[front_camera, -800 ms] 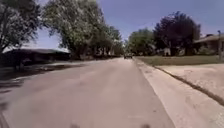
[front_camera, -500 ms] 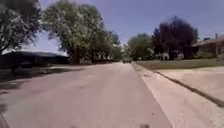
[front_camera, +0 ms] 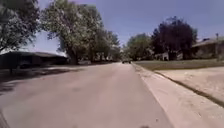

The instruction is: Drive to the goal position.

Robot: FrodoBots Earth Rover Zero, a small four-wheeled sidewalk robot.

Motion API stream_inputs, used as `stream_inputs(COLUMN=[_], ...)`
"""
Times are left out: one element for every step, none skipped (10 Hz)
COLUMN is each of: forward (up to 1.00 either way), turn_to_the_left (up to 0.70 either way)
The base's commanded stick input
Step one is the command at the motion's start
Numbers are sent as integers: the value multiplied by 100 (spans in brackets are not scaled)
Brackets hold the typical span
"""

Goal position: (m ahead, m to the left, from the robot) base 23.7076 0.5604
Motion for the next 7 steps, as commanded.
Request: stream_inputs(forward=[70,70,70,70,70,70,70], turn_to_the_left=[0,-35,-33,-23,-13,-3,0])
